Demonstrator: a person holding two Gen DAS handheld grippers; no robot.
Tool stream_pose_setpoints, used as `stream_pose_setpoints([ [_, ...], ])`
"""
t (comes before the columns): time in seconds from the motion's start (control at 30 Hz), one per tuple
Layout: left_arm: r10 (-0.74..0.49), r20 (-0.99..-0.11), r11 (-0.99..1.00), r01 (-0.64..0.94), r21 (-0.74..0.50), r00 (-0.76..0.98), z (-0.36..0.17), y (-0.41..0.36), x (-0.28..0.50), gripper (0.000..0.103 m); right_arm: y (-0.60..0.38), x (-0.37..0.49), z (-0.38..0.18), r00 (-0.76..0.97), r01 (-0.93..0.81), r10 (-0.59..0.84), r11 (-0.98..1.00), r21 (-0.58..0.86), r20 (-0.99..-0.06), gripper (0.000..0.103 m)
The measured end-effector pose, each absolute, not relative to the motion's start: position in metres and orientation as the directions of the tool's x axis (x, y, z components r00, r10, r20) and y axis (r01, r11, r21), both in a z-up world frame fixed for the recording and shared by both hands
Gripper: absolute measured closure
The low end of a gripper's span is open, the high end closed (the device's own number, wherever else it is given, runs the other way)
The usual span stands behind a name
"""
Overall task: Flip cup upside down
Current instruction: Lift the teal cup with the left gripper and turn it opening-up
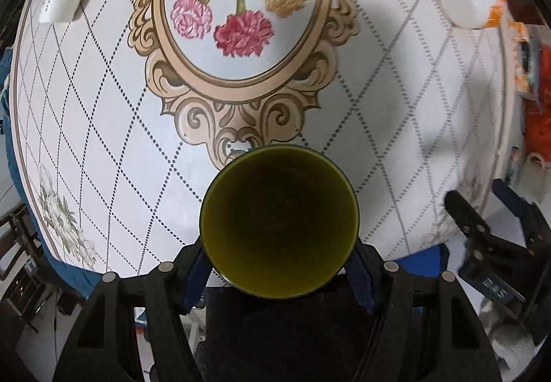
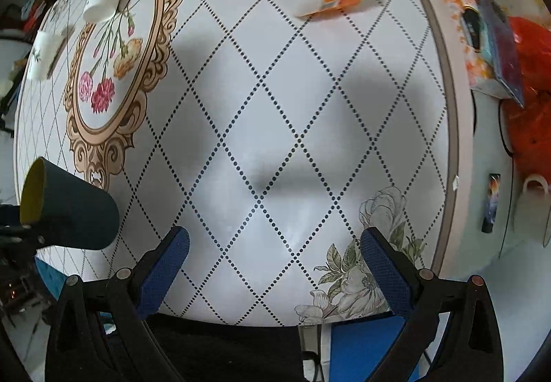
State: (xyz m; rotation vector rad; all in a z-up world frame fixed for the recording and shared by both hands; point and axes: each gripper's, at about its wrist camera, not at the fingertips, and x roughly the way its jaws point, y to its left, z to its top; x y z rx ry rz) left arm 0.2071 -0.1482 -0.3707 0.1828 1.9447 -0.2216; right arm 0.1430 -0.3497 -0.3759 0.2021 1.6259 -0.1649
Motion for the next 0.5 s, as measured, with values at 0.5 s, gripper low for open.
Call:
stream_pose_setpoints([
  [0.5, 0.065, -0.944, 0.981, 0.194, 0.000, -0.325, -0.407, -0.172, 0.260, 0.036, -0.373, 0.166, -0.382, -0.069, 0.245, -0.013, 0.969, -0.029, -0.998, 0.002],
])
